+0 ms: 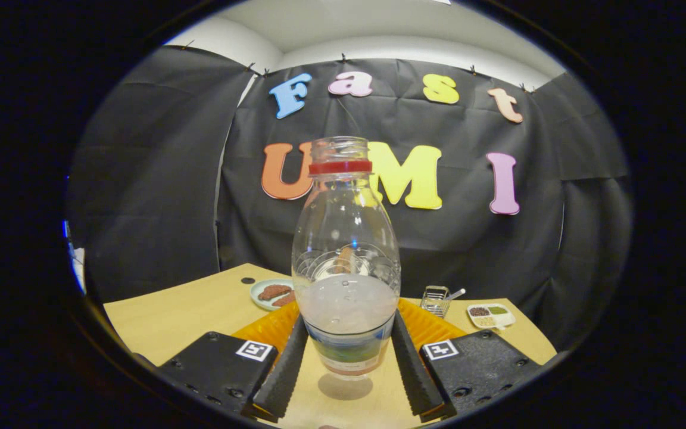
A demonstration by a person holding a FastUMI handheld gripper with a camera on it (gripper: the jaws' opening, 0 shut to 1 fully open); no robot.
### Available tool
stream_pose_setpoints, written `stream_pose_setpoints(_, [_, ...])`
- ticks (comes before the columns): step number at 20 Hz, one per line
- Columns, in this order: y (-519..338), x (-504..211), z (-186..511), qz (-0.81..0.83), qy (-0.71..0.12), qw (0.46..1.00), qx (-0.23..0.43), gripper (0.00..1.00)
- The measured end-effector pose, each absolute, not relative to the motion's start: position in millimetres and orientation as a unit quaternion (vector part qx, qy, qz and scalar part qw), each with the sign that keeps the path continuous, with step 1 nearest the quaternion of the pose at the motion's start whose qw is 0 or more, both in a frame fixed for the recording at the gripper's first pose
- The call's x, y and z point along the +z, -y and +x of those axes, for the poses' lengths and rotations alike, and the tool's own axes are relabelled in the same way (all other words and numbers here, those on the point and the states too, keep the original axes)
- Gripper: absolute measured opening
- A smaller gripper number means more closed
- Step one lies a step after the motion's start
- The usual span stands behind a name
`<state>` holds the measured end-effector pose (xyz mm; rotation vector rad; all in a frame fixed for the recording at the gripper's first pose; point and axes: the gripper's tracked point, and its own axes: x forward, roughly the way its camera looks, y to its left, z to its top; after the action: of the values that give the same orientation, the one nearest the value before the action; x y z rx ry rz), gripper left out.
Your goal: Take the bottle from table, then pour the juice into the cup, finally place the bottle on the coaster
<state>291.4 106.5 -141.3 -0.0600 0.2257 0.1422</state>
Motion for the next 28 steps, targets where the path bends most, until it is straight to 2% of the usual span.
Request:
stream_pose_setpoints(12, [-91.0,-260.2,317.9,-0.013,-0.199,0.978,0.056,0.78])
stream_pose_setpoints(19, [-90.3,-288.4,323.6,-0.016,-0.21,0.976,0.056,0.78])
stream_pose_setpoints(28, [-98.7,-290.5,327.9,-0.009,-0.209,0.976,0.063,0.78])
